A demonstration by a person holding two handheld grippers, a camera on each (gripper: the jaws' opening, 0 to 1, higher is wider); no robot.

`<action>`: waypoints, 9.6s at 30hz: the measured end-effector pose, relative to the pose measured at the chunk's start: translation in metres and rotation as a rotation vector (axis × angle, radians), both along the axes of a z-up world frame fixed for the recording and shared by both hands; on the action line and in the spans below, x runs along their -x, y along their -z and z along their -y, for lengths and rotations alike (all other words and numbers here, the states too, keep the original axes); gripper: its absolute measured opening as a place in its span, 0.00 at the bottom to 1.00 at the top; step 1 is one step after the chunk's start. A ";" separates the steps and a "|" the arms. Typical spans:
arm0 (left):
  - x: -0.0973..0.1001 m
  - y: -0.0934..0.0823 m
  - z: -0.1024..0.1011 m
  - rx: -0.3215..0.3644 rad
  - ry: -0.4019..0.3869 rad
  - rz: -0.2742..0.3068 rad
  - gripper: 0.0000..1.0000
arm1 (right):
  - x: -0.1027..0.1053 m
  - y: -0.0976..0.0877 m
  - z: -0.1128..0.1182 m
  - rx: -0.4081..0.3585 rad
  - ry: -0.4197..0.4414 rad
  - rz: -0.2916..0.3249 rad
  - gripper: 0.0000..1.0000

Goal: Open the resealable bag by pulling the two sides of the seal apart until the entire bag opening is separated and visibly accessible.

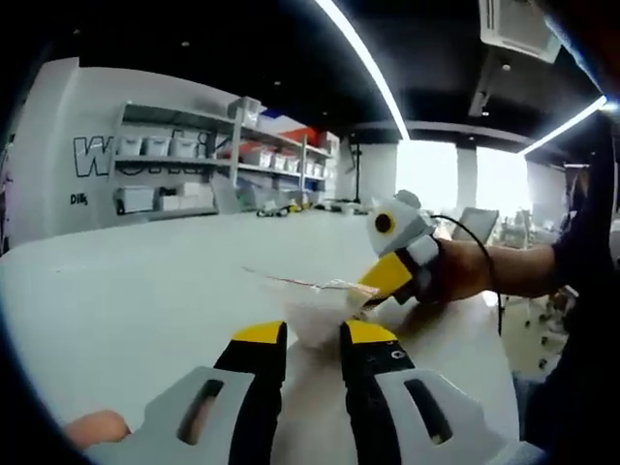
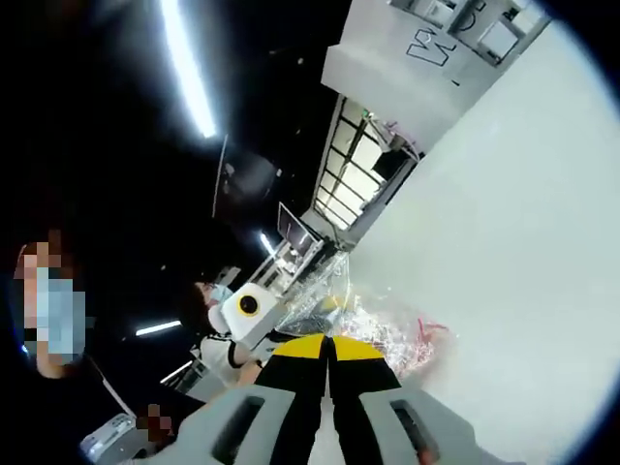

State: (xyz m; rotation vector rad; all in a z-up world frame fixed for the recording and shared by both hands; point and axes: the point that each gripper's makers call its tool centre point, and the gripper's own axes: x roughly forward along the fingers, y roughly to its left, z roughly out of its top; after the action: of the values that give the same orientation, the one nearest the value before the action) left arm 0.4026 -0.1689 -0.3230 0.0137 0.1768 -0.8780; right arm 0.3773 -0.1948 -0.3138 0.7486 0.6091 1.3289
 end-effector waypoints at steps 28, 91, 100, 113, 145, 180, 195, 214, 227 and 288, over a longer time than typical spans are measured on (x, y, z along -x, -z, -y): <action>0.002 -0.006 0.006 0.035 0.024 0.037 0.25 | 0.002 0.003 0.002 -0.005 -0.004 -0.067 0.00; 0.020 -0.023 0.049 -0.124 0.150 0.203 0.01 | 0.010 -0.028 0.048 0.203 0.130 0.268 0.16; 0.022 -0.023 0.052 -0.126 0.154 0.206 0.01 | 0.012 -0.035 0.048 0.223 0.120 0.271 0.15; 0.023 -0.022 0.060 -0.168 0.149 0.227 0.01 | 0.016 -0.036 0.050 0.291 0.133 0.263 0.15; 0.021 -0.018 0.066 -0.479 0.073 0.366 0.01 | 0.015 -0.038 0.035 0.429 0.119 0.293 0.16; 0.022 -0.016 0.066 -0.581 0.062 0.406 0.01 | 0.007 -0.028 0.038 0.510 0.127 0.346 0.09; 0.022 -0.015 0.070 -0.634 0.066 0.428 0.01 | 0.004 -0.038 0.039 0.502 0.144 0.366 0.12; 0.022 -0.015 0.070 -0.639 0.063 0.432 0.01 | 0.005 -0.030 0.045 0.520 0.136 0.344 0.06; 0.022 -0.016 0.068 -0.647 0.058 0.436 0.01 | 0.005 -0.030 0.046 0.498 0.128 0.307 0.00; 0.028 -0.012 0.076 -0.807 0.082 0.544 0.01 | 0.000 -0.027 0.052 0.505 0.106 0.263 0.01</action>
State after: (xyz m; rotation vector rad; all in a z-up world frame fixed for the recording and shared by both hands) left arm 0.3746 -0.2448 -0.3106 1.0080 0.0091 -0.8059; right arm 0.3772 -0.2466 -0.2867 0.1873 0.6469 1.0881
